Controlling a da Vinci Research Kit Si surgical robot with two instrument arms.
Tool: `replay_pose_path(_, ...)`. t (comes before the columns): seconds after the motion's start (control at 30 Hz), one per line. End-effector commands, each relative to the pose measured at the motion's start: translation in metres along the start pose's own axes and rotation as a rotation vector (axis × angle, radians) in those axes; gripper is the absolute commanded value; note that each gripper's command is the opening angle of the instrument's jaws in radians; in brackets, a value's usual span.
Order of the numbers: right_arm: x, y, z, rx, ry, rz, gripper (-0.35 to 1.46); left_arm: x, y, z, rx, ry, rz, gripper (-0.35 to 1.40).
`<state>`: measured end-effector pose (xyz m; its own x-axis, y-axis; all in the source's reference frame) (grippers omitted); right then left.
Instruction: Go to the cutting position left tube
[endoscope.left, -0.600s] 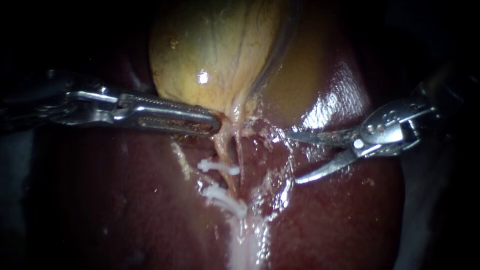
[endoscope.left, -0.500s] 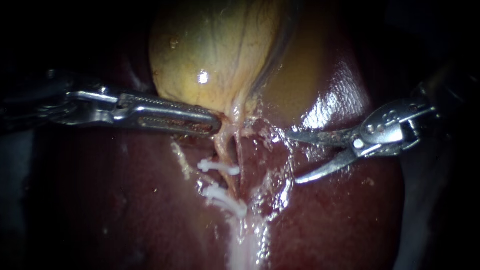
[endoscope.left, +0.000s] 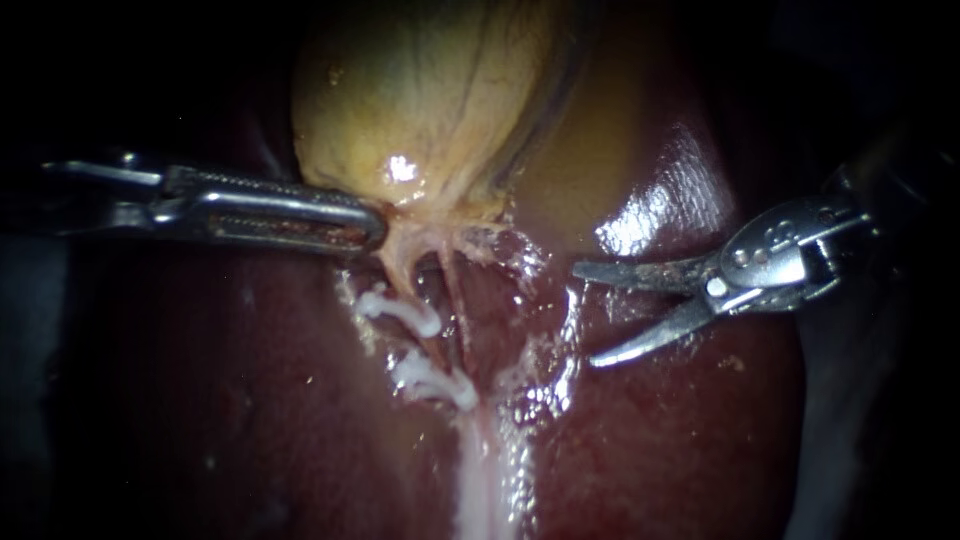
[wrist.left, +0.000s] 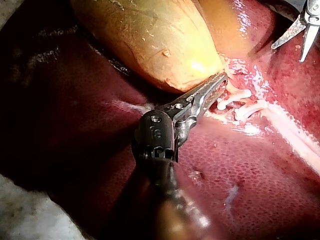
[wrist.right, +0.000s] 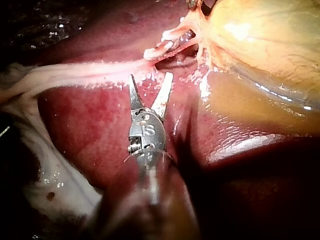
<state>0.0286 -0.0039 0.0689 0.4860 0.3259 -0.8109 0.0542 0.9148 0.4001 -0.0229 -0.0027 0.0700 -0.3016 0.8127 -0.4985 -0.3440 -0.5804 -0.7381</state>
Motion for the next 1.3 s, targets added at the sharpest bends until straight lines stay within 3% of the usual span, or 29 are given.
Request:
replay_pose_path(0.03, 0.0, -0.0001, 0.0001, -0.001, 0.0, -0.006, 1.44, 0.0, 0.0001, 0.0001, 0.003, 0.001, 0.002, -0.35)
replay_pose_path(0.37, -0.0001, -0.0007, 0.0029, 0.012, 0.005, 0.023, 1.44, -0.0002, -0.0002, 0.0004, 0.004, 0.001, 0.003, -0.35)
replay_pose_path(0.83, -0.0022, -0.0022, 0.01, 0.047, -0.018, 0.065, 1.42, -0.0003, -0.0002, 0.0008, 0.007, 0.003, 0.004, -0.35)
replay_pose_path(1.3, -0.0044, -0.0019, 0.0139, 0.069, -0.04, 0.122, 1.42, -0.0003, 0.0001, 0.001, 0.01, 0.004, 0.003, -0.35)
